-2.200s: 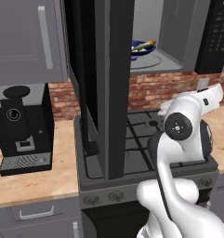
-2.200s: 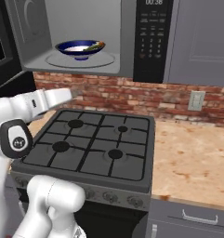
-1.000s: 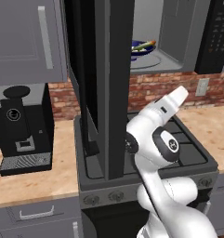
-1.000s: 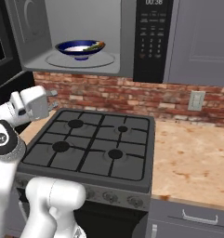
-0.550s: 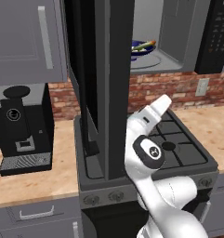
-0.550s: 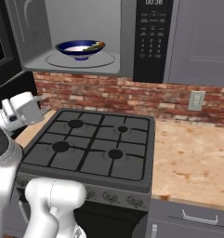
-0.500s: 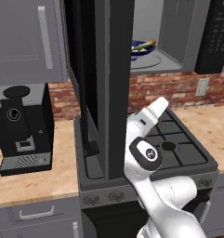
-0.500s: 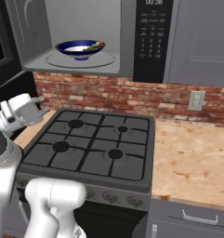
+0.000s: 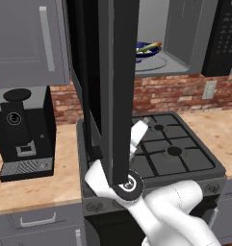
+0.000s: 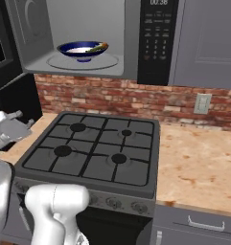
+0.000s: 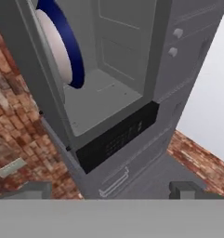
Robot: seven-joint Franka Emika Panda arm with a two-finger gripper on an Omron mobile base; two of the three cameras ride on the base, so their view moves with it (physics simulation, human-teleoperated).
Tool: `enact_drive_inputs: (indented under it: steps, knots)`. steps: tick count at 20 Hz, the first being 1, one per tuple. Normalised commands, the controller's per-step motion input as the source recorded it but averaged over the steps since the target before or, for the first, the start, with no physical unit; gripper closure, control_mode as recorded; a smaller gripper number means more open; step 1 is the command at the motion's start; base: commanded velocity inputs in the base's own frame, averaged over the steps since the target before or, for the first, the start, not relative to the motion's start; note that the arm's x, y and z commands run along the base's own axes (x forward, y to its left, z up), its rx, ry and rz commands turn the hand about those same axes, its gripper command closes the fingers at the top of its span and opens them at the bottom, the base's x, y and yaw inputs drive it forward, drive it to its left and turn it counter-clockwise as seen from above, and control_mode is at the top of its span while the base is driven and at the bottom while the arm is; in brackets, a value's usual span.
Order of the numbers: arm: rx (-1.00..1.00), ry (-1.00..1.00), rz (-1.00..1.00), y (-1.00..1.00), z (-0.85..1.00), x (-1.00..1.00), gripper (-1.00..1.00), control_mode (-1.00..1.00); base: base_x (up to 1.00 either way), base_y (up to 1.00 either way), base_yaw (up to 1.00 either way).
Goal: Remove the apple from the bowl and place it on the small plate. Then place the bowl with only the fish in the microwave, close the door, and press the start button to microwave the fish.
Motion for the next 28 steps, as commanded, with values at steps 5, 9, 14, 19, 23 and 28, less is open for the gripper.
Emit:
enact_drive_inputs:
  steps: [5, 9, 14, 19, 23, 28]
  knots:
    - [-0.18, 0.00, -0.10, 0.74, 0.00, -0.57, -1.00, -1.00, 0.00, 0.00, 0.00]
    - [-0.18, 0.00, -0.05, 0.74, 0.00, -0.42, -1.00, -1.00, 0.00, 0.00, 0.00]
    - [-0.22, 0.15, -0.01, 0.58, -0.23, -0.04, -1.00, -1.00, 0.00, 0.00, 0.00]
    - [-0.12, 0.16, 0.00, 0.38, -0.24, -0.01, -1.00, -1.00, 0.00, 0.00, 0.00]
    - [-0.03, 0.15, -0.03, 0.51, 0.07, -0.10, -1.00, -1.00, 0.00, 0.00, 0.00]
    - [0.00, 0.13, -0.03, 0.32, 0.17, -0.28, -1.00, -1.00, 0.00, 0.00, 0.00]
